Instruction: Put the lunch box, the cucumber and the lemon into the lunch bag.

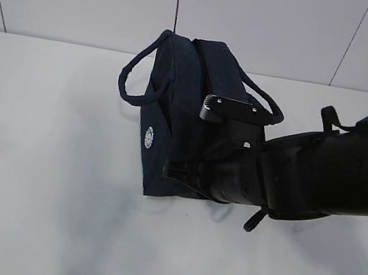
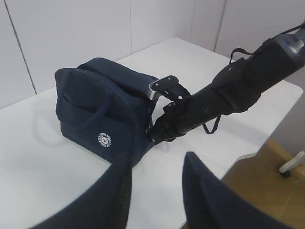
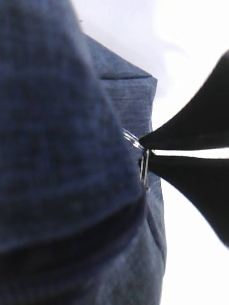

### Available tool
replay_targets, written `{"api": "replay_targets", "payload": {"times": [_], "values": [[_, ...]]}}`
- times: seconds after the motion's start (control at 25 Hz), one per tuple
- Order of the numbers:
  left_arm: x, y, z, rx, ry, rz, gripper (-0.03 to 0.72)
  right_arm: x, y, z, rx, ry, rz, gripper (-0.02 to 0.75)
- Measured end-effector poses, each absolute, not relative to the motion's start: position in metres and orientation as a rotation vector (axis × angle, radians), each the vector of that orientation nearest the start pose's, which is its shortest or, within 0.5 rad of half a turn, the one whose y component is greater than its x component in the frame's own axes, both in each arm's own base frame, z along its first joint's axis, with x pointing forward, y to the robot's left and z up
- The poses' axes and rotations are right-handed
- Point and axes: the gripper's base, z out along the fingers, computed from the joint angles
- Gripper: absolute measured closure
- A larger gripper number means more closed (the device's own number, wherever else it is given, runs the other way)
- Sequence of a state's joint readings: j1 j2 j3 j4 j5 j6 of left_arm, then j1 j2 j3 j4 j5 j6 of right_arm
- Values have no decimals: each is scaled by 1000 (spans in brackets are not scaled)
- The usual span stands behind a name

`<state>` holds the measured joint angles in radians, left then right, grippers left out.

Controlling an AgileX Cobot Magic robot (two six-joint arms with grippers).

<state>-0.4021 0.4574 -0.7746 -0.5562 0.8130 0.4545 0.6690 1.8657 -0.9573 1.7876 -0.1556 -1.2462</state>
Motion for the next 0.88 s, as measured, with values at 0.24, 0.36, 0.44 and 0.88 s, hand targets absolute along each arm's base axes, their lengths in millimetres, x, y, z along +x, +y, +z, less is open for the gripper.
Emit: {"api": "replay_targets", "payload": {"times": [0.24, 0.36, 0.44, 0.88], "values": [[46, -58, 374, 689, 1788, -610, 449, 294, 214, 158, -110, 2417, 370, 738], [47, -58, 375, 686, 1784, -609, 449, 293, 214, 167, -109, 2394, 385, 738], [47, -57, 375, 684, 1782, -609, 449, 292, 213, 174, -108, 2378, 395, 738], [47, -57, 376, 675, 1772, -606, 449, 287, 213, 197, -117, 2321, 477, 738]]}}
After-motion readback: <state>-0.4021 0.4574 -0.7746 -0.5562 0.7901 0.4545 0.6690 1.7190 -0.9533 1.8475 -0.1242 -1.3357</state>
